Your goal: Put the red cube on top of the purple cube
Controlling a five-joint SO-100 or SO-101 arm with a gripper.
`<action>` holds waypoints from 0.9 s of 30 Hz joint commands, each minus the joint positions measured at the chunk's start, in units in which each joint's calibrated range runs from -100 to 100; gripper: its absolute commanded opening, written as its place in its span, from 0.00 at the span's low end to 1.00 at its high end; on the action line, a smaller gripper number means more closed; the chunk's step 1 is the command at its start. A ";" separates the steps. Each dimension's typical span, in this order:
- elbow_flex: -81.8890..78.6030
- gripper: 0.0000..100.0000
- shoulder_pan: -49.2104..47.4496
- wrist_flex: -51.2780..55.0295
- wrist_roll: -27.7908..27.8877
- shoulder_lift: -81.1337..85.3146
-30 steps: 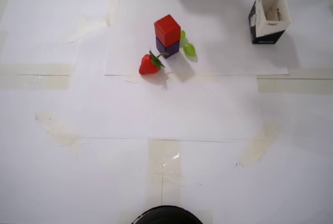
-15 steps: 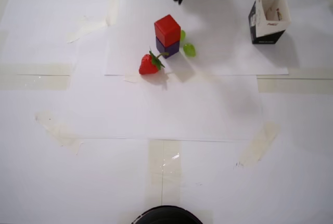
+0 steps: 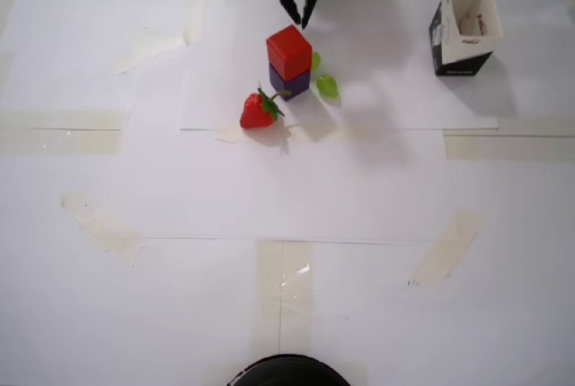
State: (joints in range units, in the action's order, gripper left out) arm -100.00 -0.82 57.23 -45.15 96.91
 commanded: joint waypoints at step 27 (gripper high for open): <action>0.00 0.00 0.16 -0.37 1.03 0.77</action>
State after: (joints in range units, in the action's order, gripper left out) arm -100.00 -1.20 57.39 -43.74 96.91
